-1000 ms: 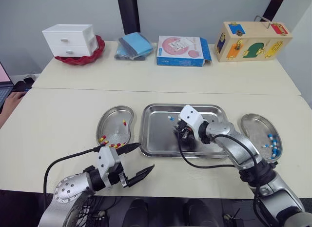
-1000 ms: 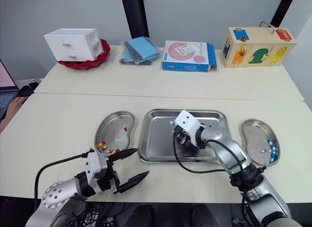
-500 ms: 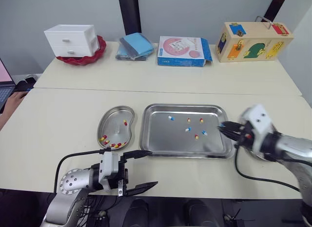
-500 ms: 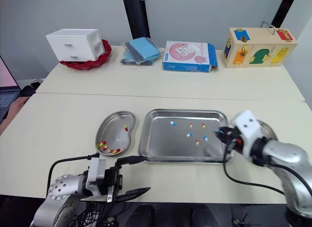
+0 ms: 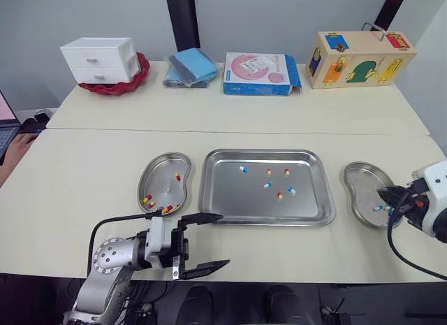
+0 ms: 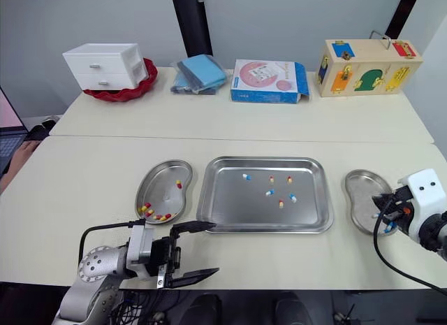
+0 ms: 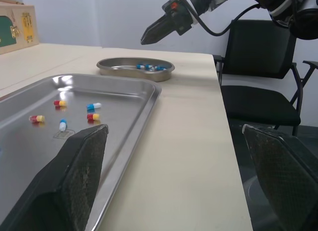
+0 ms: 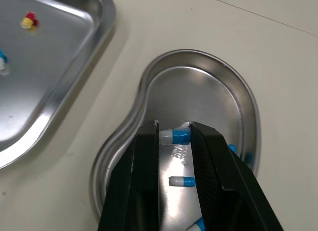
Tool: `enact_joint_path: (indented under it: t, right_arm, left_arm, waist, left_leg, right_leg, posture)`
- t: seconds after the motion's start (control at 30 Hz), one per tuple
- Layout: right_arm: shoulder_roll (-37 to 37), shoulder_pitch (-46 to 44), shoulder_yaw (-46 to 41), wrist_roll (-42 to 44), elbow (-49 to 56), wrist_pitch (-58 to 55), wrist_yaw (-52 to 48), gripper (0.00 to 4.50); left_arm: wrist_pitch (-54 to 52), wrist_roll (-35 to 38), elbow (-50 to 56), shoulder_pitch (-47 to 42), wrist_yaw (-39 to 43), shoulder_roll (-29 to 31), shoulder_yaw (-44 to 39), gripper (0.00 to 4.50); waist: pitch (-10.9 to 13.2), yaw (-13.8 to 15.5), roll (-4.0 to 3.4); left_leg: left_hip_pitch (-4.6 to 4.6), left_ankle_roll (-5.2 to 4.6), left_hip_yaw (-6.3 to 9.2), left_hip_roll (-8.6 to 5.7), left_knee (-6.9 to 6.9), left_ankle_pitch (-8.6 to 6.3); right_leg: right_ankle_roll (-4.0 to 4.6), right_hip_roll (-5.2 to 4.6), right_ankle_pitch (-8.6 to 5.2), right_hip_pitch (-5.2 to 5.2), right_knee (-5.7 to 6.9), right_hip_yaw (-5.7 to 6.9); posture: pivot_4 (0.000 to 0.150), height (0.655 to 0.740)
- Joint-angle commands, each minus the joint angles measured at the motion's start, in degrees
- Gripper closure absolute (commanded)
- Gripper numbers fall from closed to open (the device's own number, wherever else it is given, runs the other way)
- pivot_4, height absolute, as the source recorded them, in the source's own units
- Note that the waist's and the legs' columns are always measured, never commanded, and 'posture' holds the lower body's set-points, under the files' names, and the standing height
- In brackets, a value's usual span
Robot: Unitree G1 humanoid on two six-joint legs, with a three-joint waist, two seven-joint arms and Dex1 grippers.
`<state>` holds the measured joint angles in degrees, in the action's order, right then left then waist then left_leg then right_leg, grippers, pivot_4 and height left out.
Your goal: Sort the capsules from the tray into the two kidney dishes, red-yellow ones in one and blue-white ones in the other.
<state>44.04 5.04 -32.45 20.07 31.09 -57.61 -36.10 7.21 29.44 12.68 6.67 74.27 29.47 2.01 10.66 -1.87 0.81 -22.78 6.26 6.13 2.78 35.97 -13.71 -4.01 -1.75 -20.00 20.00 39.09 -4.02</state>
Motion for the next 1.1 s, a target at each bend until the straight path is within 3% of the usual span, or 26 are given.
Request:
enact_joint_path:
  t: [0.03,0.33,0.47,0.67,0.93,1.1]
  right_arm:
    - [0.53,-0.92,-1.73,0.09,0.35,0.6,1.55,2.75]
    - [0.44,-0.87,-2.21,0.79,0.8,1.37,2.68,0.02]
    - [-0.47,1.17,-2.99,1.63,1.82,5.54,0.75,0.02]
    - [-2.22,9.85,-2.44,0.63,3.92,20.09,-4.35,0.02]
    - [-2.71,22.56,-1.26,-1.36,1.14,40.34,-16.03,0.02]
    - [-0.1,27.03,-5.38,-0.34,-5.64,44.03,-21.81,0.02]
  left_arm:
    - [1.24,1.51,0.49,-0.18,0.06,-0.73,-0.02,0.0]
    - [1.63,1.53,0.22,-0.16,-0.29,-1.52,-0.07,0.0]
    - [1.15,1.19,0.29,0.19,-2.15,-1.84,-0.96,0.0]
    - [-3.21,-1.45,3.27,3.53,-12.34,0.16,-5.85,0.0]
    - [-16.69,-0.79,7.67,16.46,-23.61,8.34,-22.3,0.0]
    - [-17.25,-1.44,0.88,21.6,-22.16,11.82,-31.17,0.0]
  waist:
    - [0.0,0.03,0.0]
    - [-0.01,0.03,-0.01]
    - [-0.01,0.05,-0.01]
    - [-0.01,0.02,-0.02]
    - [-0.01,0.01,0.0]
    - [0.01,0.04,0.04]
  left_leg:
    - [-0.01,0.0,0.0,0.0,0.0,0.0]
    - [0.0,0.0,0.01,0.0,0.0,0.0]
    - [0.0,0.0,0.01,0.0,0.0,0.0]
    - [0.0,0.0,0.03,0.0,0.0,0.0]
    - [0.11,0.0,0.02,0.01,-0.01,0.0]
    - [0.4,0.01,-0.03,0.01,-0.02,-0.01]
  right_leg:
    - [0.0,0.0,0.0,0.0,0.0,0.0]
    - [0.0,0.0,0.0,0.0,0.0,0.01]
    - [0.0,0.0,0.0,-0.01,0.0,0.01]
    - [-0.01,0.0,0.0,-0.02,-0.01,0.02]
    - [-0.01,-0.01,-0.01,-0.12,-0.01,0.01]
    - [0.0,-0.02,-0.02,-0.43,-0.08,-0.01]
  posture:
    - [0.15,0.74]
    - [0.15,0.74]
    - [0.15,0.74]
    - [0.15,0.74]
    - [0.15,0.74]
    - [0.15,0.74]
